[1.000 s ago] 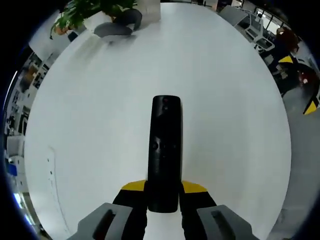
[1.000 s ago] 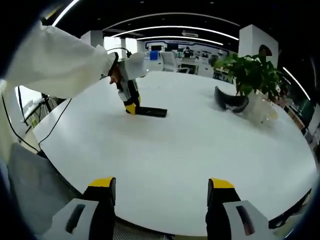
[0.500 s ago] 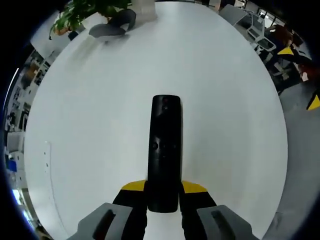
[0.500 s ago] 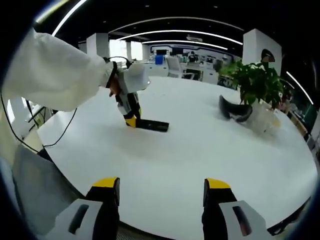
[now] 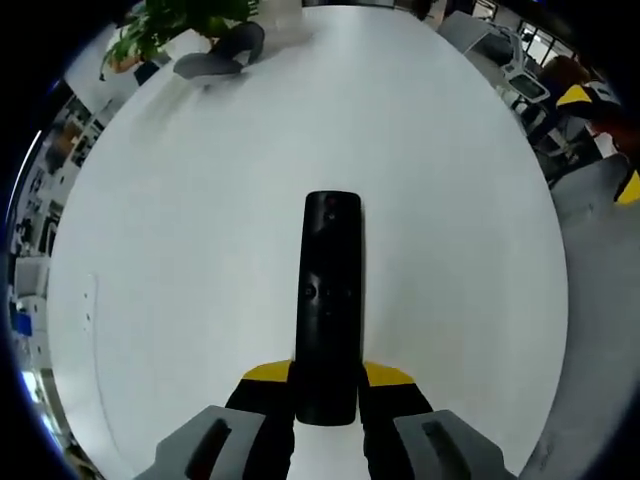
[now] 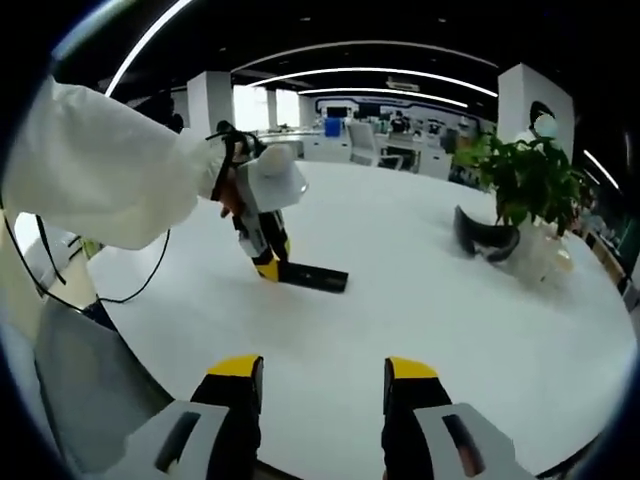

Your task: Press the specified remote control buttons in sequence, fully releasing each button before pressing the next.

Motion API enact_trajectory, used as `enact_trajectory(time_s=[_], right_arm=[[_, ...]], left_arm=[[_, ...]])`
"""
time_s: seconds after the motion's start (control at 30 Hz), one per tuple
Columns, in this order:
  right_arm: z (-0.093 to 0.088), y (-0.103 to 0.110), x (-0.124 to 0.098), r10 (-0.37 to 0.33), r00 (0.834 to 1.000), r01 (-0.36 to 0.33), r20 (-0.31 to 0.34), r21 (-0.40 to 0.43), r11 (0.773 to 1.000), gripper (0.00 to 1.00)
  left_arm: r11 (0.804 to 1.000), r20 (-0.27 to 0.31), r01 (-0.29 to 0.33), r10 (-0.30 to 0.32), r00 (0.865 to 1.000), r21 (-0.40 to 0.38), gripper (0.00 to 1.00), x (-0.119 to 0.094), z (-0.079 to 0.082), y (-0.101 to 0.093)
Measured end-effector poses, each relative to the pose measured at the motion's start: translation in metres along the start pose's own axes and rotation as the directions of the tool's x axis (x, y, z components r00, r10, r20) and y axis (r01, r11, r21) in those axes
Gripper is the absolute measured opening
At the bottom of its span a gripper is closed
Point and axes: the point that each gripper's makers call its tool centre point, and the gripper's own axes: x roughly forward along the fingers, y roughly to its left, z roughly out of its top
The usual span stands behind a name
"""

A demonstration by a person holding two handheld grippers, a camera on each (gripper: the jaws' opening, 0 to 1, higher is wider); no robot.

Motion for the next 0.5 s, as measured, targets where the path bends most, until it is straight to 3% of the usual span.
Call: enact_trajectory(time_s=[0.5], right_arm=[[0.015,0.006,0.007,0.069,0.997,-0.070,-0.024,-0.050,0.996,0.23]], left_arm=[[1.000,0.016,-0.003,0.003,1.000,0.001,0.23,-0.002,-0.006,-0.039]])
